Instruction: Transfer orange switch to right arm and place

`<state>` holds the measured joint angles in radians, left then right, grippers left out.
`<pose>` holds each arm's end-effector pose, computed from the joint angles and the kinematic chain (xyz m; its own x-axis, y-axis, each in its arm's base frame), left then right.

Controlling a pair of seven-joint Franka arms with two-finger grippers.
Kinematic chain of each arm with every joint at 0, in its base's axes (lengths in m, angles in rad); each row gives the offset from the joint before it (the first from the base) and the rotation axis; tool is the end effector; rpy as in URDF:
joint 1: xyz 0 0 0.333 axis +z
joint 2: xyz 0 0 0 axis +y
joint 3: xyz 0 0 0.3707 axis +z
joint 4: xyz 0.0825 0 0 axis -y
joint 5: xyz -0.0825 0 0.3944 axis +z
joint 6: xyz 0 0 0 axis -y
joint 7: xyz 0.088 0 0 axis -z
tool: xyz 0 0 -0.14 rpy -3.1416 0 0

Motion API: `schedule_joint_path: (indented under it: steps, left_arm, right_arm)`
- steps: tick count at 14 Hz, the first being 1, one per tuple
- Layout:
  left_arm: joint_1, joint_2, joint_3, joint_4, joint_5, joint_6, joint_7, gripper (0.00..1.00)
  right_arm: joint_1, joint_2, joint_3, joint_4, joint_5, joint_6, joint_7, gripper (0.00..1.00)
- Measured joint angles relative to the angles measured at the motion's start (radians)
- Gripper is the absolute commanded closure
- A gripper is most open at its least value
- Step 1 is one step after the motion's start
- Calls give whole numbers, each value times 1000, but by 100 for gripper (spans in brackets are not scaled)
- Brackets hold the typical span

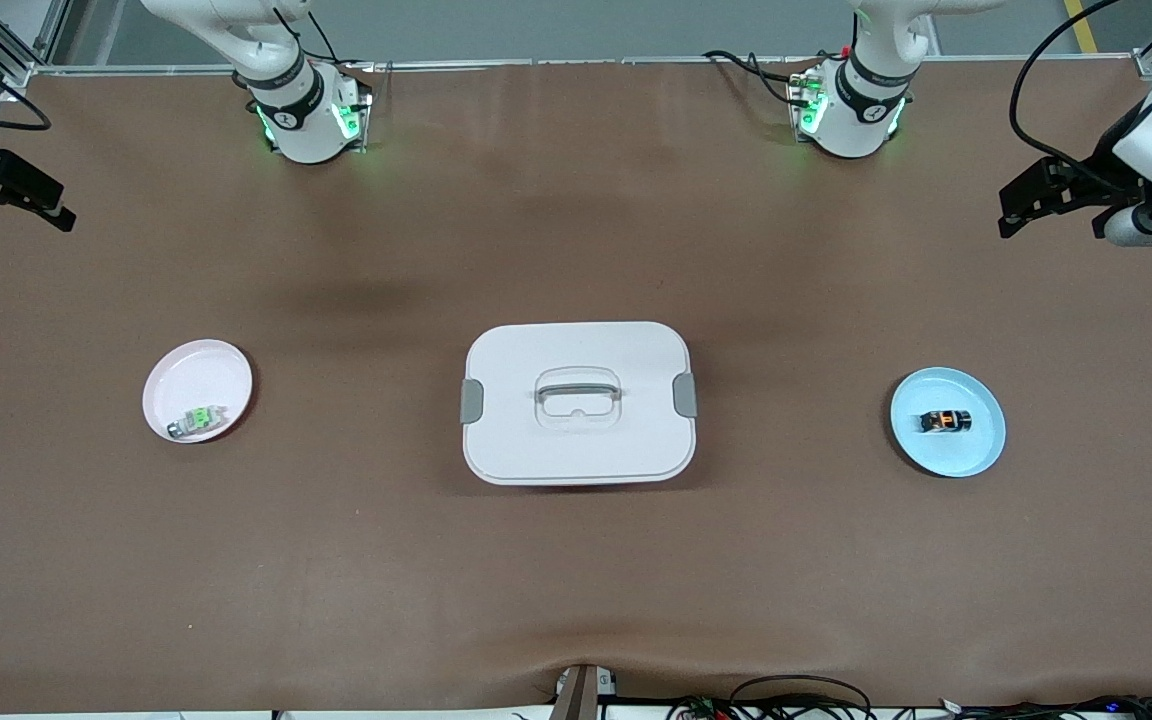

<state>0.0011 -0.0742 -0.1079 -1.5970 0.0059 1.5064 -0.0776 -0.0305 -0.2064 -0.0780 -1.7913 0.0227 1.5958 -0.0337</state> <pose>0.5274 -0.0582 0.6685 0.9995 -0.0284 -0.0157 -0.0286 -0.9995 -0.0151 0.4870 -0.0542 0.6504 0.9972 -0.0738 0.0116 -0.0733 -0.9966 -0.0383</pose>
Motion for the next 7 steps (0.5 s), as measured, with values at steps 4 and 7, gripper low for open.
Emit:
schedule_joint_path:
  steps: [4,7]
  left_arm:
    - [1,1,0,2,0,-11,0,0]
    - [3,12,3,-1,6,-19,0,0]
  right_arm:
    - [0,0,0,0,0,0,0,0]
    - [0,0,0,0,0,0,0,0]
